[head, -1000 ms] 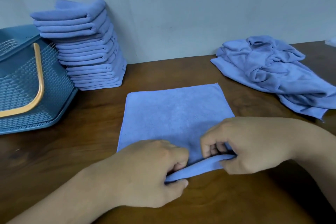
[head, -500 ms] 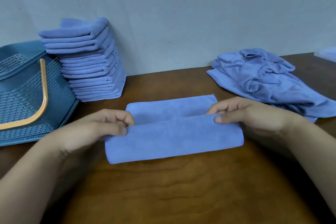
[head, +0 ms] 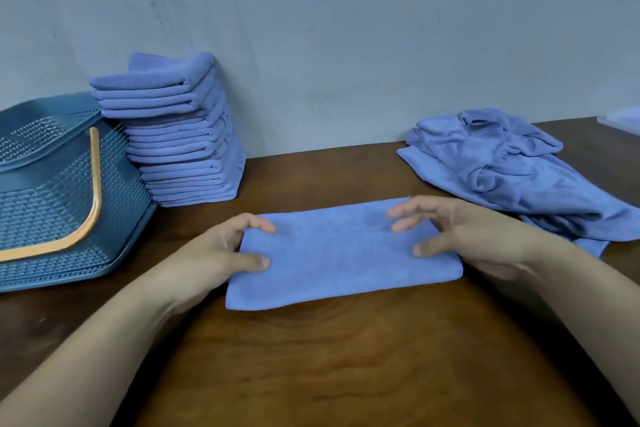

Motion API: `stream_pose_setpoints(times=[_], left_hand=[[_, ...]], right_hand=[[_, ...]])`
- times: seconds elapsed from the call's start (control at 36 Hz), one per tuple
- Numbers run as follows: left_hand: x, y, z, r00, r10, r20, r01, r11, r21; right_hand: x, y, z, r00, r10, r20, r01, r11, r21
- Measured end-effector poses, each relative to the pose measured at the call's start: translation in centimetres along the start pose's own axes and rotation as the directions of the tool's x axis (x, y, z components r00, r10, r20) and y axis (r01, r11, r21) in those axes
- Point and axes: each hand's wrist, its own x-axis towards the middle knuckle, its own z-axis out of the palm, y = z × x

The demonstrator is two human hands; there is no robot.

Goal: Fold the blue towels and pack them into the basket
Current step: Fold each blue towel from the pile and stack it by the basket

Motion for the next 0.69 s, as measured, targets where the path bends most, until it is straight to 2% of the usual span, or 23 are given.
stream_pose_setpoints(times=[0.06, 0.14, 0.25, 0.33, 0.39, 0.44, 0.53, 0.58, 0.69], left_hand=[[-0.3, 0.1, -0.5, 0.996, -0.017, 0.085, 0.012, 0.998, 0.06], [-0.8, 0.1, -1.1, 0.976, -0.057, 0.212, 0.051, 0.998, 0.031], [-0.8, 0.2, -1.5, 0.972, -0.02, 0.235, 0.04, 0.996, -0.083], [-0.7, 0.9, -1.3, 0.985, 0.055, 0.165, -0.009, 0.963, -0.27], [-0.4, 1.3, -1.0, 0.998, 0.057, 0.026, -0.044, 0.938, -0.345], [0.3, 0.9, -0.6, 0.992, 0.002, -0.125, -0.041, 0.949, -0.314], [0.9, -0.1, -0.2, 0.967, -0.063, -0.246, 0.021, 0.985, -0.171], [1.0, -0.5, -0.3, 0.967, -0.054, -0.247, 0.021, 0.991, -0.134], [0.8, -0.5, -0.5, 0.974, 0.005, -0.229, -0.009, 1.0, -0.013]], right_hand=[[-0.4, -0.1, -0.5, 0.994, 0.028, 0.101, -0.026, 0.999, -0.026], [-0.9, -0.2, -0.8, 0.982, 0.023, 0.189, -0.019, 1.0, -0.019], [-0.9, -0.6, -0.9, 0.991, -0.077, 0.112, 0.071, 0.996, 0.059], [-0.7, -1.1, -0.9, 0.993, -0.116, 0.003, 0.112, 0.971, 0.213], [0.0, -1.4, -0.5, 0.99, -0.102, -0.099, 0.132, 0.923, 0.361], [1.0, -1.0, 0.0, 0.977, -0.045, -0.209, 0.136, 0.885, 0.445], [2.2, 0.5, 0.7, 0.951, 0.017, -0.308, 0.08, 0.95, 0.301], [2.4, 1.2, 0.8, 0.945, -0.004, -0.328, 0.067, 0.981, 0.183], [2.2, 1.6, 0.6, 0.944, -0.074, -0.322, 0.098, 0.993, 0.06]])
